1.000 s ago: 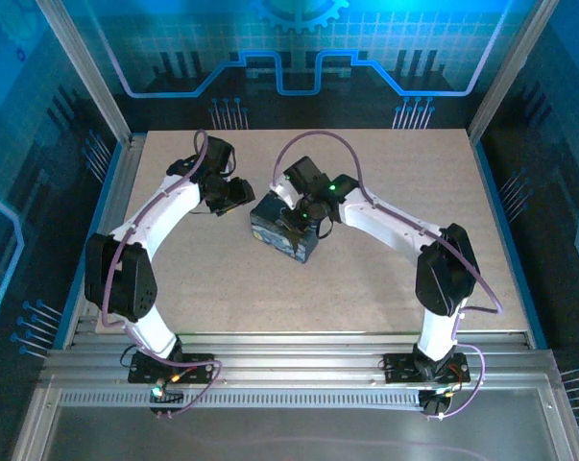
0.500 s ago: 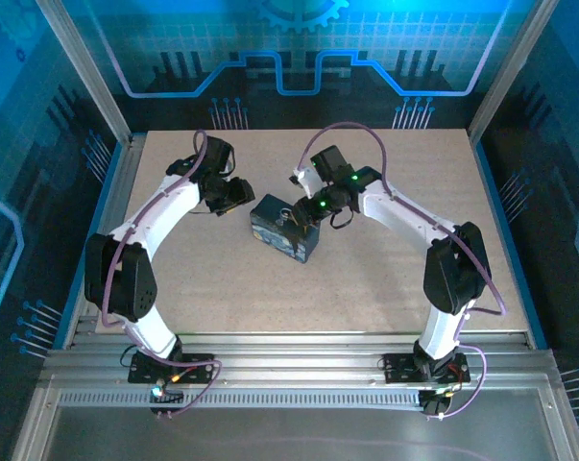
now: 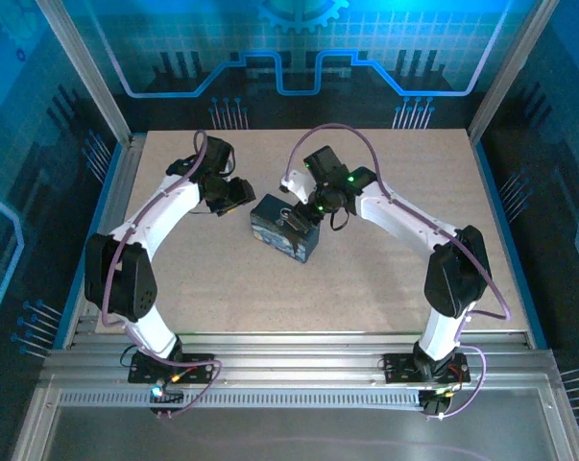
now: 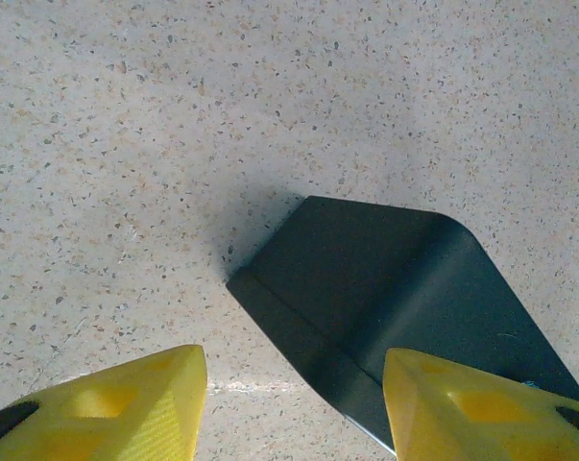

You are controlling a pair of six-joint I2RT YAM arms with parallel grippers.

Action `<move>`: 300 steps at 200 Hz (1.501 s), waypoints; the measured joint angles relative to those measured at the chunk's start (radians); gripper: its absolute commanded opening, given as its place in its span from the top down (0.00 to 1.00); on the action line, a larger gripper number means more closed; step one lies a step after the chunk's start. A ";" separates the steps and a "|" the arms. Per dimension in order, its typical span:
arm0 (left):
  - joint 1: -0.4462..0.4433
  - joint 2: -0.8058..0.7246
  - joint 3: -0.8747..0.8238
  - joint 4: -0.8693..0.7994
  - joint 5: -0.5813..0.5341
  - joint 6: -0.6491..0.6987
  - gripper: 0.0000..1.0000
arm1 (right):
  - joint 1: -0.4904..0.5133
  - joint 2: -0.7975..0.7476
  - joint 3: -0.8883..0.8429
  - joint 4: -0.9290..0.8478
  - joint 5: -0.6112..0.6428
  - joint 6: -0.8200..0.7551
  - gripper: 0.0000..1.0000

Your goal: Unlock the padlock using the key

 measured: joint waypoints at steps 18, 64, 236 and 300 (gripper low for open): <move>0.000 0.000 0.000 0.000 0.000 0.000 0.48 | 0.008 0.005 0.013 -0.005 0.020 -0.071 0.50; 0.000 0.000 0.000 0.000 0.004 0.000 0.48 | 0.015 0.060 0.061 -0.032 0.020 -0.171 0.49; 0.000 -0.011 0.000 -0.001 0.007 0.003 0.48 | -0.019 0.160 0.192 -0.134 -0.093 -0.148 0.81; 0.001 -0.011 0.000 -0.001 0.007 0.003 0.48 | -0.083 0.160 0.196 -0.140 -0.249 -0.025 0.82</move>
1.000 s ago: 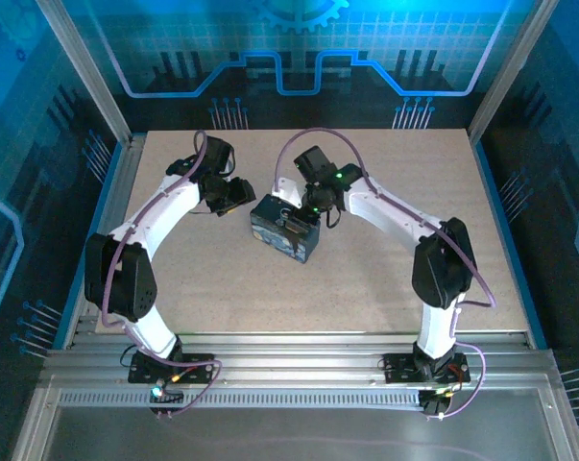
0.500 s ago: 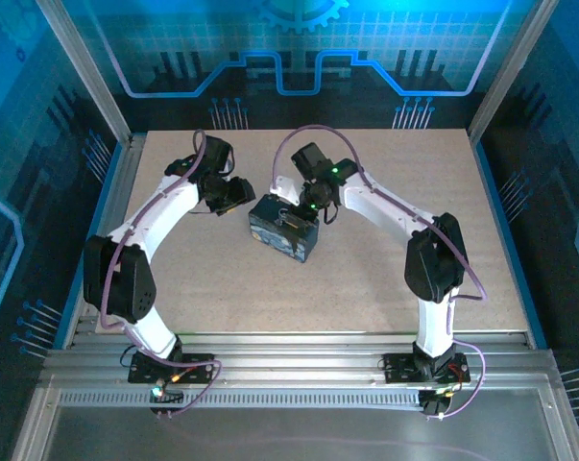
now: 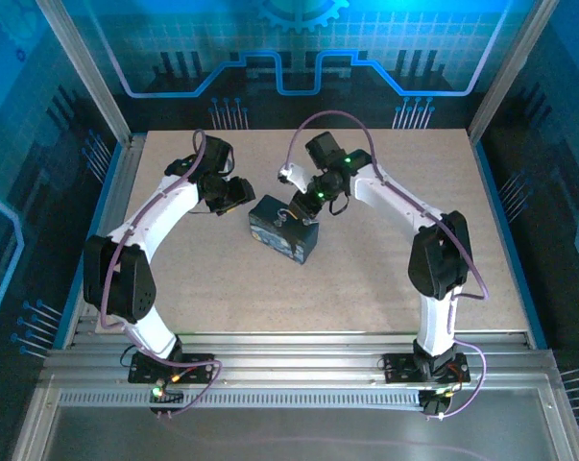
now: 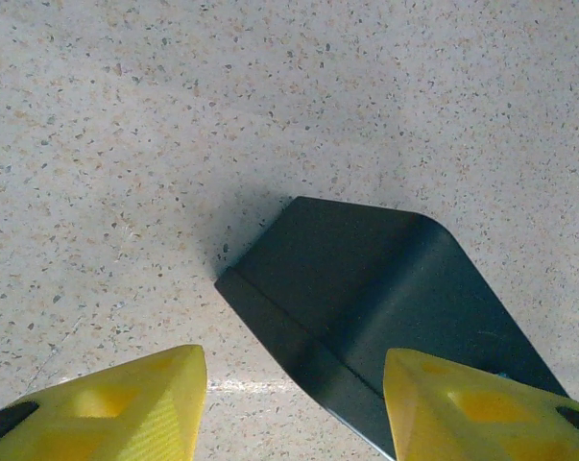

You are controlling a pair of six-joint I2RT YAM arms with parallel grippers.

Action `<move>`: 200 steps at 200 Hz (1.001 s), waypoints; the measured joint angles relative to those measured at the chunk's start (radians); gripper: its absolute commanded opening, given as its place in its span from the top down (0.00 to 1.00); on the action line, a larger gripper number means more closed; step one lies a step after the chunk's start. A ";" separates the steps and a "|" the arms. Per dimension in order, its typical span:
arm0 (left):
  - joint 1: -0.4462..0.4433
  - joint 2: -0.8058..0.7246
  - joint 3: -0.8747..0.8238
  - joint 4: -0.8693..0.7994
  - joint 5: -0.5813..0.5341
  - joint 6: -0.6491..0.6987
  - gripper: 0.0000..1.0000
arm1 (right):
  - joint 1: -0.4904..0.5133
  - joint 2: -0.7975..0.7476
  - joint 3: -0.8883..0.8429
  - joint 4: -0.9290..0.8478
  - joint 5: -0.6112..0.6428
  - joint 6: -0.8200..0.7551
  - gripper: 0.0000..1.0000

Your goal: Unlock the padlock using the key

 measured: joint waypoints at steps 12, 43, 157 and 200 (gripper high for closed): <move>0.000 0.000 0.000 0.000 0.000 0.000 0.48 | -0.014 0.000 -0.002 -0.005 -0.031 0.026 0.82; 0.000 0.000 0.000 0.000 0.000 0.000 0.48 | -0.053 0.002 -0.004 -0.014 -0.094 0.089 0.79; 0.000 -0.001 0.000 0.000 0.001 0.000 0.48 | -0.071 0.006 -0.043 -0.002 -0.148 0.133 0.65; 0.000 -0.001 0.000 0.000 0.001 0.000 0.48 | -0.029 -0.027 -0.088 0.029 -0.053 0.078 0.52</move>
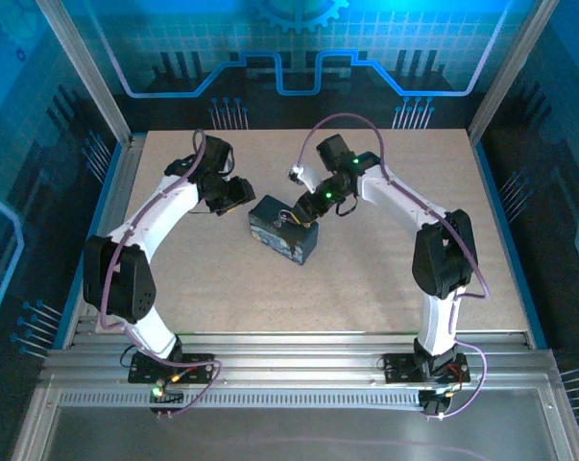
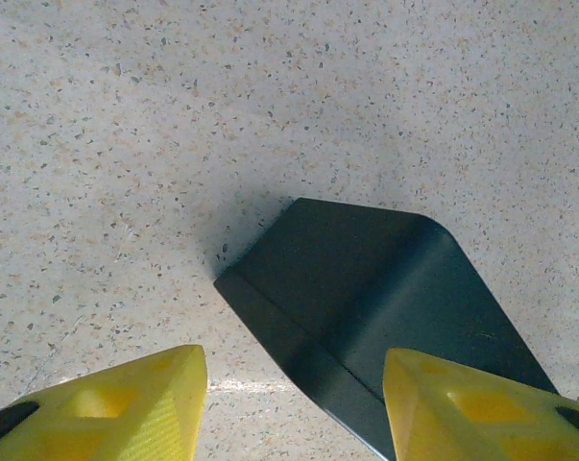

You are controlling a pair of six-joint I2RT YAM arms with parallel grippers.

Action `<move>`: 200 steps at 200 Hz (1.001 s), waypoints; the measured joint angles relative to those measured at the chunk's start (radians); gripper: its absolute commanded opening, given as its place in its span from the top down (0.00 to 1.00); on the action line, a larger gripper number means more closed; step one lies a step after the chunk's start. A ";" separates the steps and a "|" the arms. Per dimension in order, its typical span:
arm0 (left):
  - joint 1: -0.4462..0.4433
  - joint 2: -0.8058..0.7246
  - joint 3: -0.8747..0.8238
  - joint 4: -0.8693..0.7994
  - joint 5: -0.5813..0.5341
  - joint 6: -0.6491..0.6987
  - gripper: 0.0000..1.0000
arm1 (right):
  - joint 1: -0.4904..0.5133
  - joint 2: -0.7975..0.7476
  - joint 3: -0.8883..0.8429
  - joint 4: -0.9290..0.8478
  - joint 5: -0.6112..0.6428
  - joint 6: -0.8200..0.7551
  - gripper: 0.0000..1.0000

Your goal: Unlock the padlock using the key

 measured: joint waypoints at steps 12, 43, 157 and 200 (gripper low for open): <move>0.000 0.000 0.000 0.000 0.000 0.000 0.48 | 0.032 -0.023 -0.018 0.004 0.040 -0.034 0.48; 0.000 0.000 0.000 0.000 0.007 0.000 0.48 | 0.100 -0.054 -0.024 0.018 0.130 -0.108 0.44; 0.000 0.000 0.000 0.000 0.010 0.000 0.48 | 0.128 -0.010 -0.012 0.021 0.313 -0.219 0.54; 0.000 0.000 0.000 0.000 0.010 0.001 0.48 | 0.128 0.009 0.017 0.013 0.313 -0.213 0.71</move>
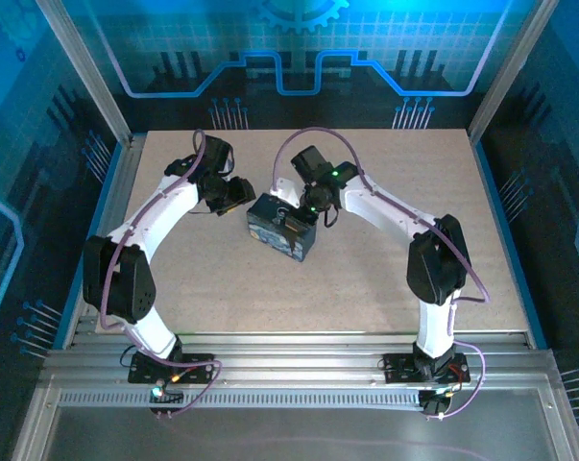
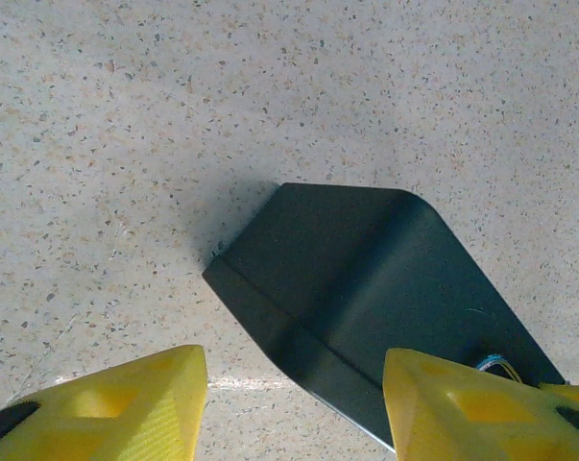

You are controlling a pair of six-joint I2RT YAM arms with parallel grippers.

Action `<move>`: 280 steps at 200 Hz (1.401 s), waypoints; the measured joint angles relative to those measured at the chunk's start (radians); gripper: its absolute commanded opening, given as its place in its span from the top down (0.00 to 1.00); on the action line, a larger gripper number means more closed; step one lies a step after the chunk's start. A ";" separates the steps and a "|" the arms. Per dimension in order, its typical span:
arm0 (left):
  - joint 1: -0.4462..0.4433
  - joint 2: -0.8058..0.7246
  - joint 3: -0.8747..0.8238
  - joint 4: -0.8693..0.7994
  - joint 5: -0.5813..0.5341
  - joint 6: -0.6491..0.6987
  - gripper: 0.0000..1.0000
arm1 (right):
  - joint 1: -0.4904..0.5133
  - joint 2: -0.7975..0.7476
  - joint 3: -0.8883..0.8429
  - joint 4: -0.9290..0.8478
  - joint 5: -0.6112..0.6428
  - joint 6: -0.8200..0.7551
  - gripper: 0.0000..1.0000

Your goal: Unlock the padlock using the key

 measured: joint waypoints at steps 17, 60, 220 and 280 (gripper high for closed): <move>0.000 0.000 0.000 0.000 0.000 0.000 0.48 | -0.002 0.001 0.006 -0.003 -0.004 0.005 0.75; 0.000 0.000 0.000 0.000 0.000 0.000 0.48 | -0.027 0.002 0.010 -0.013 -0.074 0.045 0.79; 0.000 0.000 0.000 0.000 0.034 0.026 0.48 | -0.175 0.040 0.018 0.001 -0.439 0.332 0.75; 0.000 0.000 0.000 0.000 0.034 0.026 0.48 | -0.178 0.043 0.018 0.001 -0.435 0.348 0.74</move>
